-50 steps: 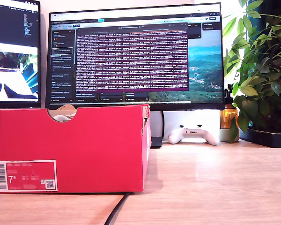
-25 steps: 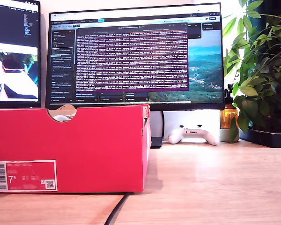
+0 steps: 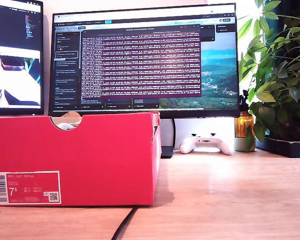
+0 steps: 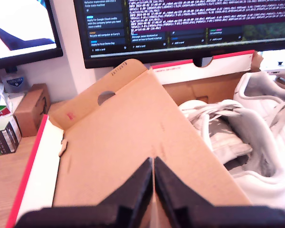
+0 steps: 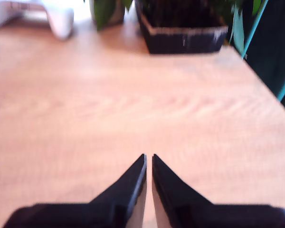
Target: Pack the white shoes by picking the first shoe and placing it inside the red shoebox, left side, then picking and rotating the second shoe and placing it in the shoebox
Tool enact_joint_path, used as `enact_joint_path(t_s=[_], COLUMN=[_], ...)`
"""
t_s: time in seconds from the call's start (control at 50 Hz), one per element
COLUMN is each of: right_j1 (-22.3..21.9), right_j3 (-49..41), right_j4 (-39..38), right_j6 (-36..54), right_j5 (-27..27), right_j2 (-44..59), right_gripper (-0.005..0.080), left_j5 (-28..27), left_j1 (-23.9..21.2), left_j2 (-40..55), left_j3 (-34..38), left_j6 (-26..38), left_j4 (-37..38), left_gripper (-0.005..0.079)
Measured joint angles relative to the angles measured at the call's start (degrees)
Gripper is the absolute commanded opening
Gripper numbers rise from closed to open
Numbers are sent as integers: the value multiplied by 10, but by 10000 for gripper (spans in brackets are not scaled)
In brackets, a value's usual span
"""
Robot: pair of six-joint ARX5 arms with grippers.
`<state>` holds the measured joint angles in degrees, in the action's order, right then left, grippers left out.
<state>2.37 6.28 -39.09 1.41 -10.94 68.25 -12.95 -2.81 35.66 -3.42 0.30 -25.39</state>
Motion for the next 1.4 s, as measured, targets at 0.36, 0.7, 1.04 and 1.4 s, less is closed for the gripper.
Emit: enact_joint_path(t_s=[0.36, 0.7, 1.04, 1.4], right_j1=[1, 47, 50, 66], right_j3=[-8, -8, -8, -8], right_j4=[54, 175, 277, 382], right_j6=[0, 0, 0, 0], right_j5=[1, 6, -17, -31], right_j2=[-137, -231, -369, -519], right_gripper=[-2, -2, -2, -2], left_j5=[-6, -4, 28, 55], left_j1=[0, 0, 0, 0], left_j2=[-66, -158, -253, -358], left_j3=[31, 31, 31, 31], left_j6=[3, 3, 0, -17], left_j4=[8, 55, 141, 269], left_gripper=[-21, -21, -21, -21])
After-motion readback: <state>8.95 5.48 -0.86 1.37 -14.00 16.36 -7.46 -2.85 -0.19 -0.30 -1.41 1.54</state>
